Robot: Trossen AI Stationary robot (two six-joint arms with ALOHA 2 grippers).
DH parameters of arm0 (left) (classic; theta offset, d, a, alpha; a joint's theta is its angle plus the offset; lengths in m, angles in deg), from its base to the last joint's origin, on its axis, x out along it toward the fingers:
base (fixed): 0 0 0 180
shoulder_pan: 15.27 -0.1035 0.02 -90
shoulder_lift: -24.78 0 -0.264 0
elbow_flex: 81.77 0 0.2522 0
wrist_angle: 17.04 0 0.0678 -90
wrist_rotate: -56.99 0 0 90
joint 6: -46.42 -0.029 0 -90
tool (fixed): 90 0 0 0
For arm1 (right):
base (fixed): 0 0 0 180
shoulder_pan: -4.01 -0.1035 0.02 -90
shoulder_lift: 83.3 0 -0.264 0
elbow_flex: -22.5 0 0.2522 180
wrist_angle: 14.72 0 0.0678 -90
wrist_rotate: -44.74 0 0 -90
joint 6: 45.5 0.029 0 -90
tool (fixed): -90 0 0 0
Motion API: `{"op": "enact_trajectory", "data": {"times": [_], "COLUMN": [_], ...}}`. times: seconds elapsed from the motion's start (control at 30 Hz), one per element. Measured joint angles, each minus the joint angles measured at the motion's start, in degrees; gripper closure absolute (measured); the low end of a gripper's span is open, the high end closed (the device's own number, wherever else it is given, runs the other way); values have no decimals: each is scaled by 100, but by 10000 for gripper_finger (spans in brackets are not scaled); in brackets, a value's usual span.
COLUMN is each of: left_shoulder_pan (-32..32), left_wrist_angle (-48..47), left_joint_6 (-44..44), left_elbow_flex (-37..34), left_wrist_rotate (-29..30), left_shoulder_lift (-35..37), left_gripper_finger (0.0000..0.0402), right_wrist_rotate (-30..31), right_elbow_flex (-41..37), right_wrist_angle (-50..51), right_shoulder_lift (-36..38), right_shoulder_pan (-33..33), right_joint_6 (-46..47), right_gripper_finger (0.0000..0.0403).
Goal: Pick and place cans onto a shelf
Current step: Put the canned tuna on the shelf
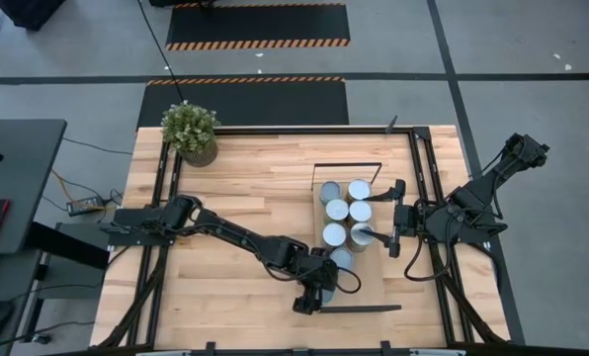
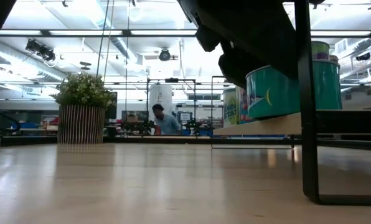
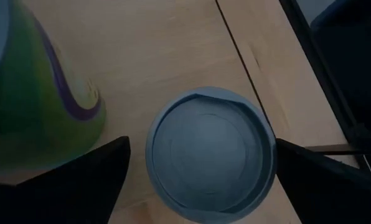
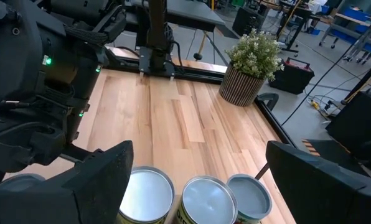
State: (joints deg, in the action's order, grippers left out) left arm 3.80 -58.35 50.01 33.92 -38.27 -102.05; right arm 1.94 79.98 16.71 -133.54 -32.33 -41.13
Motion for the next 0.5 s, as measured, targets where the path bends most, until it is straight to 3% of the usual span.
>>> {"op": "enact_trajectory", "data": {"times": [0.5], "left_shoulder_pan": [-22], "left_wrist_angle": [-242], "left_joint_6": [19], "left_elbow_flex": [295], "left_wrist_rotate": [7], "left_shoulder_lift": [4], "left_gripper_finger": [10], "right_wrist_rotate": [-2], "right_elbow_flex": [0], "right_wrist_angle": [2], "right_shoulder_lift": [0], "right_shoulder_pan": [0], "right_joint_6": [20], "right_gripper_finger": [28]}}
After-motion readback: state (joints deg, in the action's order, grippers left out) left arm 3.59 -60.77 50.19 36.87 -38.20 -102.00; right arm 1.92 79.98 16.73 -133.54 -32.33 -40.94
